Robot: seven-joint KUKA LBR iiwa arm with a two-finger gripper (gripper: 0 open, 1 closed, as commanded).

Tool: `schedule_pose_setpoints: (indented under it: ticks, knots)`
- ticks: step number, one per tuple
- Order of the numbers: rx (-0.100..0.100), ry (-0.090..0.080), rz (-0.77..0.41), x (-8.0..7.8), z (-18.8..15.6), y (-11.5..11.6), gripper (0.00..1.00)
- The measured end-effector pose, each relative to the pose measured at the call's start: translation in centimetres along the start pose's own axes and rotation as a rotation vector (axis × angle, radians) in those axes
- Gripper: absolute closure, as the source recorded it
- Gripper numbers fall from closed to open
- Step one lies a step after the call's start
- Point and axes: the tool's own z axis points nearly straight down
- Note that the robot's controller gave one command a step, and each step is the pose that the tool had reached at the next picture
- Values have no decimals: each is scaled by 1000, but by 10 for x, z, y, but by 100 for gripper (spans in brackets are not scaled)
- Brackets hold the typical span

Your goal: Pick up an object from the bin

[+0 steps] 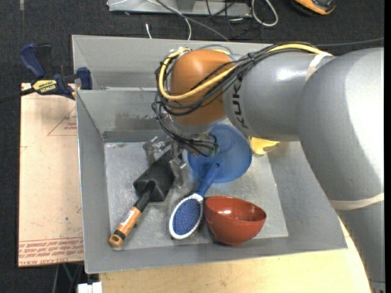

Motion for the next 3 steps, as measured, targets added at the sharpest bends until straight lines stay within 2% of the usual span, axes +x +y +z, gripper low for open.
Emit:
schedule_pose_setpoints:
  ticks: [1,2,3]
  knots:
    - [0,-1,0,0,-4,0,100]
    - [-3,4,2,1,-26,1,100]
    - [-1,-1,2,0,-50,1,100]
